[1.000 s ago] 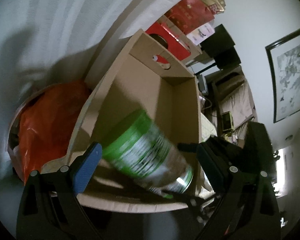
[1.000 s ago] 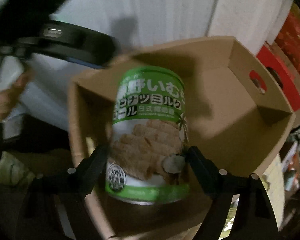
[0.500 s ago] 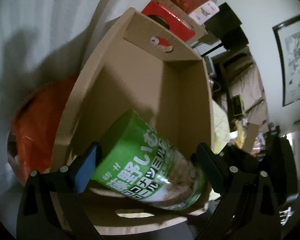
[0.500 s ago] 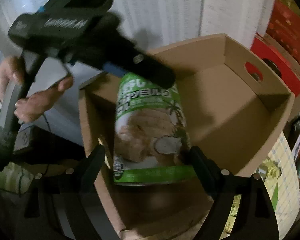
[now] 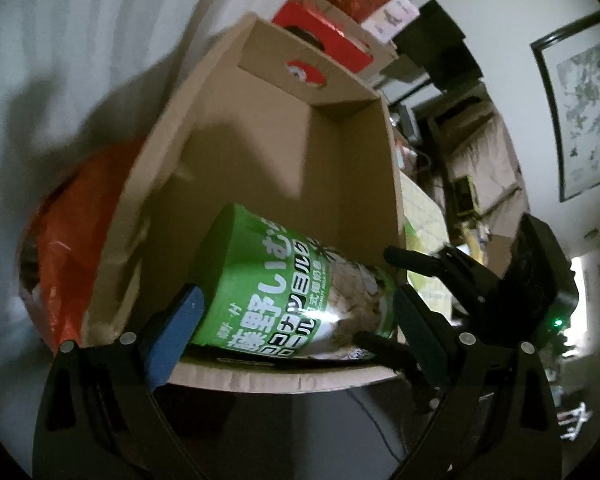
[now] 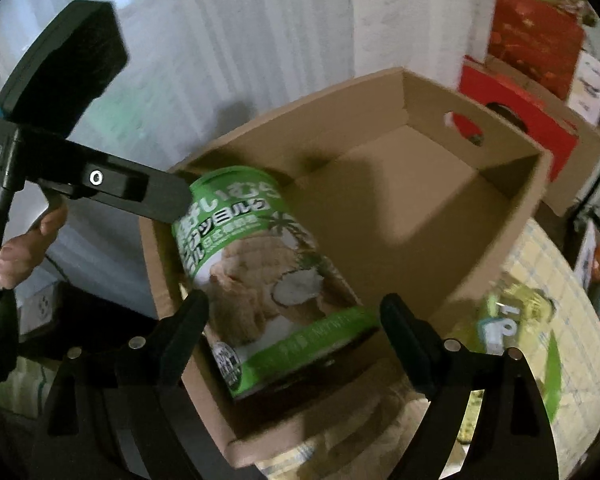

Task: Organize objects
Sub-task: 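Lower the can into the box and open the right gripper, then move the left tool toward the lime-green dustpan on the table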

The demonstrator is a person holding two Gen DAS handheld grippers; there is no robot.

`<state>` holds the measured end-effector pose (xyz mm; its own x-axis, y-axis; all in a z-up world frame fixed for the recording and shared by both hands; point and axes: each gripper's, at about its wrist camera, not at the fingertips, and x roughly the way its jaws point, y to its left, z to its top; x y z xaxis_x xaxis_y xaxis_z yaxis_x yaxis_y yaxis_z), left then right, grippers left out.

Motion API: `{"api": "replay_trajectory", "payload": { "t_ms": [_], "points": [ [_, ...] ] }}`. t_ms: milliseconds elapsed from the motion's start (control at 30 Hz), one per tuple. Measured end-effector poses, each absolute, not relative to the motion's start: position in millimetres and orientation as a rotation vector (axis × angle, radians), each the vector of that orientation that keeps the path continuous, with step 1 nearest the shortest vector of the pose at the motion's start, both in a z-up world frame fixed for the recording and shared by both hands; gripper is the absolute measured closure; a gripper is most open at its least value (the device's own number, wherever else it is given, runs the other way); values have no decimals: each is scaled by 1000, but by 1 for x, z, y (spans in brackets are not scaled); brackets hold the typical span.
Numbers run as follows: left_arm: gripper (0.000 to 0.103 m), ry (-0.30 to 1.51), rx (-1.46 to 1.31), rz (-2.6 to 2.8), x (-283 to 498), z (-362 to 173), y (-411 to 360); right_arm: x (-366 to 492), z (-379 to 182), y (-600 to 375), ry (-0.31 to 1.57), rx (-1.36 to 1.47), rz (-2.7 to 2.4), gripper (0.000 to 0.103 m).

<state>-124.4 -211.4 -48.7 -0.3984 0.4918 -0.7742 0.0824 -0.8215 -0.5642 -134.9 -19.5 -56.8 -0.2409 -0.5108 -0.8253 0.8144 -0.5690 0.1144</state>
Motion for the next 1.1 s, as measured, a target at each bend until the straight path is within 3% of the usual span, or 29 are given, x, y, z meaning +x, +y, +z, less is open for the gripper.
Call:
{"api": "replay_trajectory", "payload": {
  "t_ms": [300, 633, 1100],
  "points": [
    [7, -560, -1475, 2503, -106, -13, -182, -127, -26, 31, 272, 1125, -2076, 14],
    [7, -484, -1378, 2431, -99, 8, -116, -122, 7, 121, 87, 1156, -2309, 14],
    [7, -347, -1399, 2307, -108, -3, -18, -117, -21, 215, -71, 1275, -2465, 14]
  ]
}}
